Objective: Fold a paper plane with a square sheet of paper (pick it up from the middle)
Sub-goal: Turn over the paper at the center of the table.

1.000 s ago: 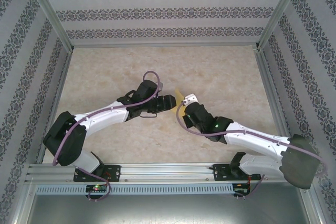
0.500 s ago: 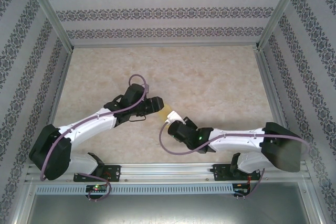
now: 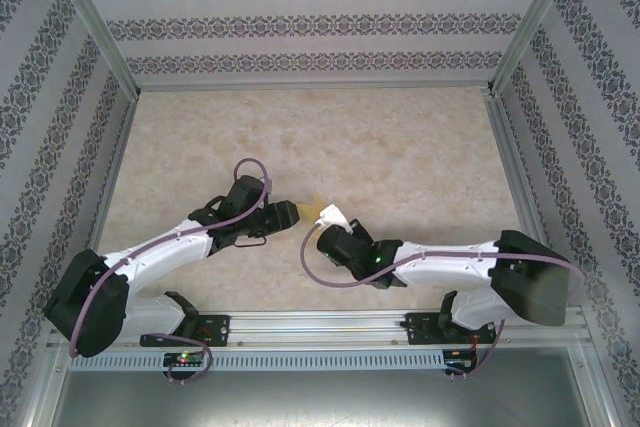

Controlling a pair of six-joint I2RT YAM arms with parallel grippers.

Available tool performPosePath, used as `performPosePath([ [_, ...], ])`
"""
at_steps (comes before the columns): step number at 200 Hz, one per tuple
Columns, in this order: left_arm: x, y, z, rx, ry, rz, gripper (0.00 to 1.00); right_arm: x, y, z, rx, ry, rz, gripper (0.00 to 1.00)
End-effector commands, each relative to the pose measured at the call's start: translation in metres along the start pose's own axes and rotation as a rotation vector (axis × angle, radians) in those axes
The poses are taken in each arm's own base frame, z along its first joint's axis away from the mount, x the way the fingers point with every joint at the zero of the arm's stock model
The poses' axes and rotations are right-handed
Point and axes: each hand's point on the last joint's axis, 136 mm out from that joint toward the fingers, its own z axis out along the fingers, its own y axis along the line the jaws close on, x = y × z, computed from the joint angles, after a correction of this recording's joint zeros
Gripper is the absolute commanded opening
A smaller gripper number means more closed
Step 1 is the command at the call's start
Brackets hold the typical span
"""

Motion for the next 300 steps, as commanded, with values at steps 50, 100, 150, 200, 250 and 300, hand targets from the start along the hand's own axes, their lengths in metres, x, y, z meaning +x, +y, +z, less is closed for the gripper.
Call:
performPosePath([
  [50, 0.005, -0.045, 0.031, 0.192, 0.02, -0.072, 0.64, -0.021, -0.013, -0.011, -0.148, -0.058, 0.262, 0.0],
  [100, -0.005, -0.066, 0.047, 0.227, 0.009, -0.062, 0.63, -0.02, -0.025, -0.015, -0.17, -0.069, 0.338, 0.0],
  [150, -0.011, -0.081, 0.064, 0.265, 0.028, -0.077, 0.51, -0.021, -0.027, -0.016, -0.162, -0.074, 0.325, 0.0],
  [200, -0.013, -0.091, 0.077, 0.278, 0.061, -0.058, 0.34, -0.019, -0.033, -0.015, -0.124, -0.074, 0.311, 0.0],
  [250, -0.014, -0.098, 0.096, 0.289, 0.096, -0.048, 0.24, -0.016, -0.043, -0.014, -0.067, -0.076, 0.261, 0.0],
  [300, -0.016, -0.101, 0.111, 0.288, 0.106, -0.032, 0.23, -0.005, -0.047, -0.008, -0.025, -0.047, 0.201, 0.0],
])
